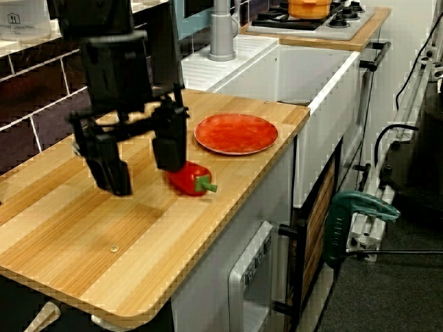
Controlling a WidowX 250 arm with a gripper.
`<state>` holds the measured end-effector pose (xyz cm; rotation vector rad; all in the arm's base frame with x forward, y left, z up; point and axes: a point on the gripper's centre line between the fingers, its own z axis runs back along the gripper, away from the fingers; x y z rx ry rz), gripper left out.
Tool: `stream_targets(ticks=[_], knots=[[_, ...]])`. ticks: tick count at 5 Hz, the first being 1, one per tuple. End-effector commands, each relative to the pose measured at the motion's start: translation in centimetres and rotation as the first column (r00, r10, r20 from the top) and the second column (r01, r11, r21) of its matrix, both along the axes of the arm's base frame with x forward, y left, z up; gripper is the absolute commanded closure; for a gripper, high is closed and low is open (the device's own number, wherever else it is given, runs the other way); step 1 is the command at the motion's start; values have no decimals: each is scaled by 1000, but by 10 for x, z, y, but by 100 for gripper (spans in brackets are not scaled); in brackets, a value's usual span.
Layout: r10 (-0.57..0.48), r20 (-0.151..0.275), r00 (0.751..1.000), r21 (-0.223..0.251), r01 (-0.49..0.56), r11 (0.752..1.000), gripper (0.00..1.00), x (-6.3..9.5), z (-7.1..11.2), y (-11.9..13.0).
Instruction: Put the object on the plate
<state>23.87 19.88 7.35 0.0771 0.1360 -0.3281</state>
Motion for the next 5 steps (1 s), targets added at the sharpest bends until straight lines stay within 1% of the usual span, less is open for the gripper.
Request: stream_targets(ticks=[1, 2, 3, 4, 5], knots=[[-154, 14, 988, -72, 155, 985, 0, -24, 36, -47], [-157, 32, 987, -76, 160, 984, 0, -28, 30, -59], [-155, 44, 987, -59, 157, 986, 0, -26, 4, -72], [-138, 50, 989, -41, 140, 989, 0, -17, -13, -80], [-128, 55, 990, -30, 130, 991, 0, -11, -17, -85]])
